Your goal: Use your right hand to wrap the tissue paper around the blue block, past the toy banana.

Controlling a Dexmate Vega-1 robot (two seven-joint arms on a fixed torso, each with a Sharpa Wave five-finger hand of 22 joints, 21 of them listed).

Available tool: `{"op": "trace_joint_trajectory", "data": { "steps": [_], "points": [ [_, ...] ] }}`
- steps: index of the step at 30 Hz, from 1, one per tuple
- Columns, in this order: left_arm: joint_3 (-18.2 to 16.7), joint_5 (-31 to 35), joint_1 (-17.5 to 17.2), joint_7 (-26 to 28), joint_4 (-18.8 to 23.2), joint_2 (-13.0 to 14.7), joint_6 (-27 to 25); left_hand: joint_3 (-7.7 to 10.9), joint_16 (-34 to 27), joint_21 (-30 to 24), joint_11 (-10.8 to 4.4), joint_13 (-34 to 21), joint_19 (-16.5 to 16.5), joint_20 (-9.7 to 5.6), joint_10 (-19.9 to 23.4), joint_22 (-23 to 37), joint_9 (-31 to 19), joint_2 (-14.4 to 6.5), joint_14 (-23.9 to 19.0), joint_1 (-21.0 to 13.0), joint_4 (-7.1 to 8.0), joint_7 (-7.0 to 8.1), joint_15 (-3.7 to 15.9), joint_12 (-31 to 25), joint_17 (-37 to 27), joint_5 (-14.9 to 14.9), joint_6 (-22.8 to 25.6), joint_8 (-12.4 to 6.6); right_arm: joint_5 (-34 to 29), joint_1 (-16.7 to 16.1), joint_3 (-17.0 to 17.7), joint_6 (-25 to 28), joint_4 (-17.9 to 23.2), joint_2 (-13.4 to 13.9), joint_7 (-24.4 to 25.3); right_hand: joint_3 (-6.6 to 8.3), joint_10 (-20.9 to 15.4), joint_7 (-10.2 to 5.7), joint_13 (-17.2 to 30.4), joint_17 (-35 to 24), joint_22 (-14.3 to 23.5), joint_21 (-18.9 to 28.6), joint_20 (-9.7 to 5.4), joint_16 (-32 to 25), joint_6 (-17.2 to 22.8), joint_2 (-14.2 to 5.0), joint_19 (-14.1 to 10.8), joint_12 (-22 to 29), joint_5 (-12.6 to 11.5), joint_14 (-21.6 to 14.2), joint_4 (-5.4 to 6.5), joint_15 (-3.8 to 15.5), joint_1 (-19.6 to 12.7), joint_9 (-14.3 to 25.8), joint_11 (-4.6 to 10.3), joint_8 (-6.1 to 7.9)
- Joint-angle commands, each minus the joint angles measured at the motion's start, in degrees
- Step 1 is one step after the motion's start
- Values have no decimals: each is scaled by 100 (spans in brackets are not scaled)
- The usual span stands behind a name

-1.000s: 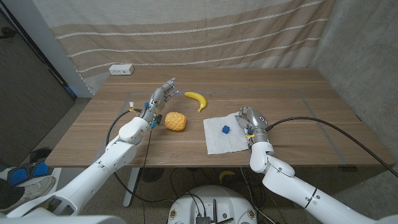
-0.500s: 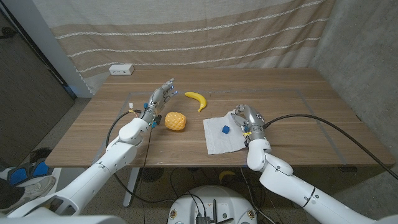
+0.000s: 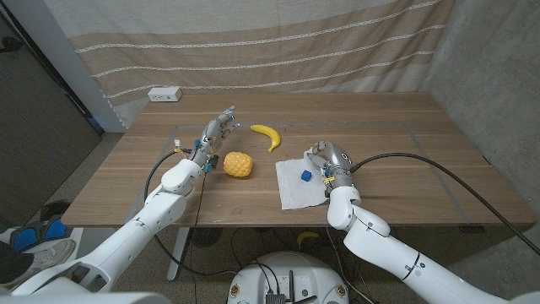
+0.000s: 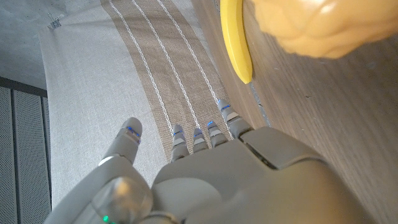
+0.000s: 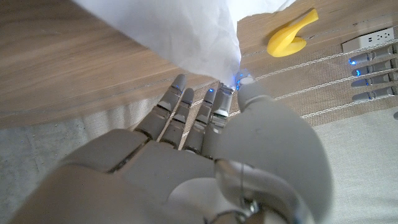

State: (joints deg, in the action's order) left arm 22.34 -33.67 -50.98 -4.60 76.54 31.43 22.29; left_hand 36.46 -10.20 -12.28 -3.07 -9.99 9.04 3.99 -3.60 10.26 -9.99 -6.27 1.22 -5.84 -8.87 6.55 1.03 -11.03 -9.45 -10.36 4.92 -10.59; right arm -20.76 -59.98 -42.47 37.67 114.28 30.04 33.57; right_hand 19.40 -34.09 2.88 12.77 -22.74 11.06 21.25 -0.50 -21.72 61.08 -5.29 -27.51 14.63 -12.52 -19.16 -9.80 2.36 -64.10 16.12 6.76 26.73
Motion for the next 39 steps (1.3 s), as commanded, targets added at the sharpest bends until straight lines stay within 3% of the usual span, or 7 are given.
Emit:
{"op": "trace_joint_trajectory", "data": {
  "steps": [1, 22, 37, 39],
  "points": [
    [-3, -91, 91, -89, -217, -92, 38, 24, 15, 17, -13, -16, 31, -18, 24, 17, -16, -81, 13, -82, -39, -5, -3, 14, -15, 12, 19, 3, -204, 176, -318, 394, -96, -301, 109, 47, -73, 40, 17, -23, 22, 19, 52, -15, 36, -4, 10, -3, -25, -12, 2, 660, -55, 9, -9, 44],
    [-38, -237, 226, -388, -635, -236, 324, 21, 16, 25, -7, -16, 34, -14, 22, 17, -15, -80, 26, -104, -43, 0, -6, 13, -15, 17, 22, 3, 838, 138, -39, 540, 143, -688, -81, 30, -100, 61, 18, -65, 21, 35, 70, -69, -37, -3, 24, -22, -44, -51, 10, 597, -85, 27, -98, 17],
    [-110, -350, 222, -535, -824, -246, 439, 18, 14, 31, -6, -16, 31, -17, 23, 18, -16, -82, 27, -119, -43, -9, -2, 12, -15, 19, 26, 1, 1296, 138, -67, 651, 54, -1017, 348, 20, -173, 111, 21, -98, 24, 92, 112, -129, -73, -13, -67, -11, -68, -122, 4, 532, -129, 20, -195, -11],
    [-107, -347, 245, -568, -871, -252, 465, 18, 14, 32, -7, -16, 31, -16, 26, 18, -16, -83, 29, -121, -43, -8, 4, 11, -15, 20, 26, 2, 1360, 135, -66, 631, 50, -1028, 371, 8, -176, 121, 22, -112, 29, 161, 63, -149, -87, -18, -208, -17, -77, -141, 13, 520, -129, 17, -217, -23]
  ]
}}
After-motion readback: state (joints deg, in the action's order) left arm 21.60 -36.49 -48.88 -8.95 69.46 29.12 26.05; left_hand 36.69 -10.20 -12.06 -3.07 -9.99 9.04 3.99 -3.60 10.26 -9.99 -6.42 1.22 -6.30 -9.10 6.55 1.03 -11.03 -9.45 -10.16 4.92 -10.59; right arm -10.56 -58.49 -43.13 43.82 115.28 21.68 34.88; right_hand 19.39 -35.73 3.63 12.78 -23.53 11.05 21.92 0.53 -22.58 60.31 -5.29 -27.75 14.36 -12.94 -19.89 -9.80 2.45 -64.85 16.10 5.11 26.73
